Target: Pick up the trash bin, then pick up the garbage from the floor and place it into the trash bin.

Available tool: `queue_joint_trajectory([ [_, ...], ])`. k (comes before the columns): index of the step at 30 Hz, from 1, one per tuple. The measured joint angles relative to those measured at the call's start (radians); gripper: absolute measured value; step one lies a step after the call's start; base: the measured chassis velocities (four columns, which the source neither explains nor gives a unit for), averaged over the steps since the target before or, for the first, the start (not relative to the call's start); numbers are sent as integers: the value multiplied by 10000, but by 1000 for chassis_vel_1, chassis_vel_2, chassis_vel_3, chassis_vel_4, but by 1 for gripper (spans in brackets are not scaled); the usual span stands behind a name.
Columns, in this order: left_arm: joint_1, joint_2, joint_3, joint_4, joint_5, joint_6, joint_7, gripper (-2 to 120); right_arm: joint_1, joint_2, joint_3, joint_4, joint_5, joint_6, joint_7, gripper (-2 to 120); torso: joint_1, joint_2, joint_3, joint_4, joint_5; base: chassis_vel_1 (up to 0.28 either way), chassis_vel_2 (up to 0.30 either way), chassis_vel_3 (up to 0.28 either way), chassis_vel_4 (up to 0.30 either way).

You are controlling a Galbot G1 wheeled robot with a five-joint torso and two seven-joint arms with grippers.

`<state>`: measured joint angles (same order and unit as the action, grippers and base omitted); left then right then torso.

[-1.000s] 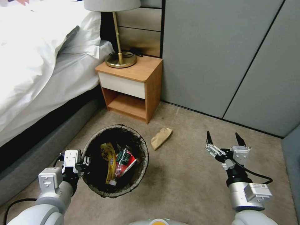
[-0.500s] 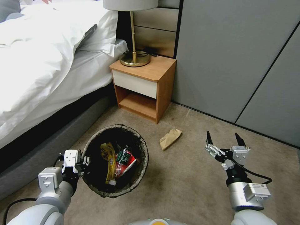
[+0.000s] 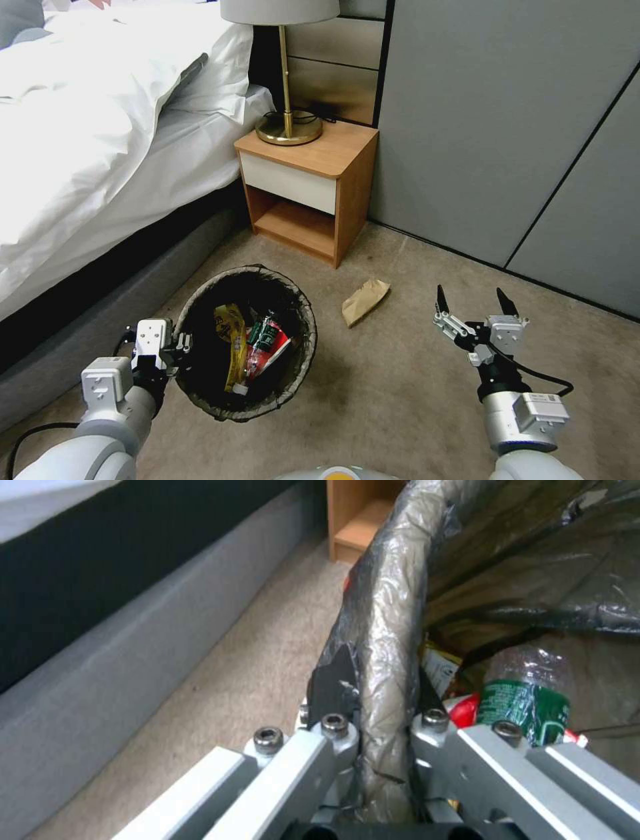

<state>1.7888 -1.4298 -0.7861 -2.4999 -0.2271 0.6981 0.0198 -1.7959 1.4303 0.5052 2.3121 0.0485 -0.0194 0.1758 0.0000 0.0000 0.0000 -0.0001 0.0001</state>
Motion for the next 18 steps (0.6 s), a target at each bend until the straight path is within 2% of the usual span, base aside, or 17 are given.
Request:
queue_joint_trajectory([
  [18,6,1,-11,0,8,-20,3,1,95,3,-165,-132,1,-10,13,100,1,0,0,0,-2,-106,107,108,-101],
])
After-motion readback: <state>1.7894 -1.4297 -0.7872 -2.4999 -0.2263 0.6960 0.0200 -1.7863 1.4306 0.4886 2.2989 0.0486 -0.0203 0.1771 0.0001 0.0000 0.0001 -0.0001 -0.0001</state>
